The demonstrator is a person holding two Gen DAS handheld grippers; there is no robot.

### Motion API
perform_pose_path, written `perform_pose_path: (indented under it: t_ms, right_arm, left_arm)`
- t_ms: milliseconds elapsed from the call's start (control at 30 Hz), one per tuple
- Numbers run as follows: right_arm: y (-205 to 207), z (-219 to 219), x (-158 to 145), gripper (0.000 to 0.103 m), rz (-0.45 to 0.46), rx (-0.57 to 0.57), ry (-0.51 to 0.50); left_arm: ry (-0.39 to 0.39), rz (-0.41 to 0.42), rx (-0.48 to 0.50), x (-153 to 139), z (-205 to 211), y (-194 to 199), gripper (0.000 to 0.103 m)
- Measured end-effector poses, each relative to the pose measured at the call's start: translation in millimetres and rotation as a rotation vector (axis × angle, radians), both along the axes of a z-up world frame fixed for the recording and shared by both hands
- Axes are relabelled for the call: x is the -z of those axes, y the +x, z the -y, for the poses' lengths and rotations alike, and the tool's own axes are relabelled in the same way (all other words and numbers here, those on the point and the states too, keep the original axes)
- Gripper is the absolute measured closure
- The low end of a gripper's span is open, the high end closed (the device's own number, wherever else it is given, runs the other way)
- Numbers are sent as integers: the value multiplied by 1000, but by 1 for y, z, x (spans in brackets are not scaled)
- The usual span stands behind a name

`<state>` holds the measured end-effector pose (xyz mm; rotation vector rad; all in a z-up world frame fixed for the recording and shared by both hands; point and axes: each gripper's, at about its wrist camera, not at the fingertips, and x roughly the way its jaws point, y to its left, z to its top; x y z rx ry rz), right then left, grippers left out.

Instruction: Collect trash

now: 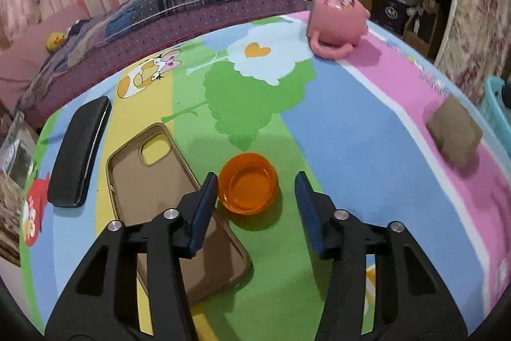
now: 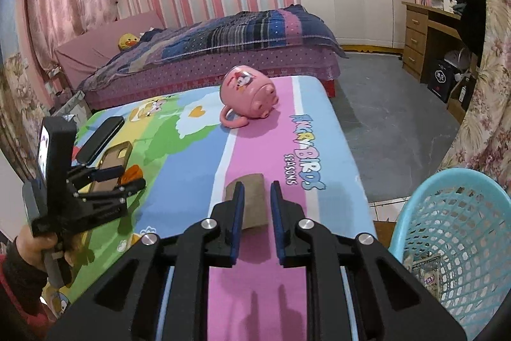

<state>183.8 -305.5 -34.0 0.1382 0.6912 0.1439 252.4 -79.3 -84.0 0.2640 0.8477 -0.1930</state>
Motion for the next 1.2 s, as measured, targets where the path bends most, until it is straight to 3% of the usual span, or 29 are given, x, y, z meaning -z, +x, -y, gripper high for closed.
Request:
perform_pose_path:
  t_ms: [67, 167, 233, 267, 300, 633, 700, 733, 767, 867, 1067, 1200]
  right_arm:
    - [2, -2, 6, 86, -21, -11, -23]
    - [3, -4, 10, 84, -24, -2, -54]
    - [3, -5, 10, 70, -16, 11, -58]
    - [3, -6, 11, 49, -11, 16, -60]
    - [4, -7, 12, 38, -5, 20, -64]
    - [35, -15, 48, 38, -113, 5, -25]
    - [36, -21, 50, 53, -110, -17, -38]
    - [36, -22, 49, 53, -101, -24, -43]
    - [34, -24, 47, 62, -91, -40, -43]
    - [30, -27, 43, 69, -78, -49, -76]
    - [4, -7, 11, 70, -11, -4, -117]
    - [-25, 25, -20, 70, 37, 93, -182]
  left_arm:
    - [-41, -37, 11, 1, -2, -1, 78]
    - [-54, -46, 15, -1, 0, -3, 92]
    - [-62, -52, 18, -3, 0, -5, 93]
    - [-66, -51, 20, -5, 0, -7, 93]
    - [-66, -48, 21, -6, -1, -9, 93]
    - [-98, -6, 8, -22, -28, -19, 93]
    - [-102, -4, -7, -23, -30, -17, 93]
    - [-100, -2, -16, -23, -29, -16, 93]
    - [-96, 3, -22, -24, -28, -16, 93]
    - [-89, 22, -23, -28, -19, -17, 93]
    - [-94, 70, -8, -44, 7, -27, 93]
    - [-105, 109, 33, -56, 31, -40, 93]
